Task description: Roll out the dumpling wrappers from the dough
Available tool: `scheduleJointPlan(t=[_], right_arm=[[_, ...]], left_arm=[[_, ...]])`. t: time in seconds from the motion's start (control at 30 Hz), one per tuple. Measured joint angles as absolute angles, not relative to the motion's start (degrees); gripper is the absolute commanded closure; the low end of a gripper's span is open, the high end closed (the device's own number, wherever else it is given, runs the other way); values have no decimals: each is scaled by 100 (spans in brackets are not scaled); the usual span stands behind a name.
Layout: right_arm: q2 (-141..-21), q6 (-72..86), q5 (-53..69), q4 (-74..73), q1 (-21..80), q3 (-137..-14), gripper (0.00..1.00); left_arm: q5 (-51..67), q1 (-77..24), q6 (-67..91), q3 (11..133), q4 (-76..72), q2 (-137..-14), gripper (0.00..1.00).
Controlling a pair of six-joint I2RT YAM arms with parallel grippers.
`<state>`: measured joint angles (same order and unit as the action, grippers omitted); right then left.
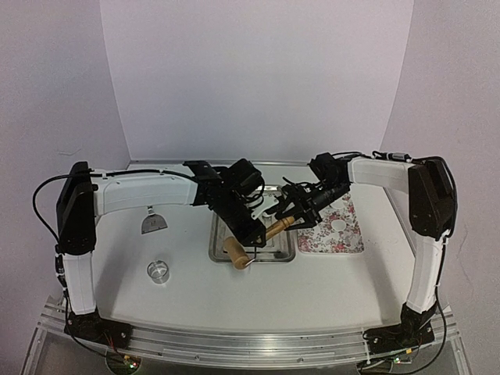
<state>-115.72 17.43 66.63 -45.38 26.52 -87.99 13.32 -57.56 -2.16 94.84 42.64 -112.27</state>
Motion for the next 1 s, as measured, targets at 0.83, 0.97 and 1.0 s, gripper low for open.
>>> scheduleJointPlan(t=[0.83,0.97,1.0], right_arm=[[-11572,1322,7071,-4810,2734,-8668,59],[-11593,1286,7050,-4839,2742,-8752,69],[-11605,1263,7050,-4840,2744,-8774,72]], left_arm=[[1179,-5769,-823,10273,4418,-11688,100],[1175,-5769,-909,10244,4418,-11688,100],[1175,-5769,-923,10233,4418,-11688,100]])
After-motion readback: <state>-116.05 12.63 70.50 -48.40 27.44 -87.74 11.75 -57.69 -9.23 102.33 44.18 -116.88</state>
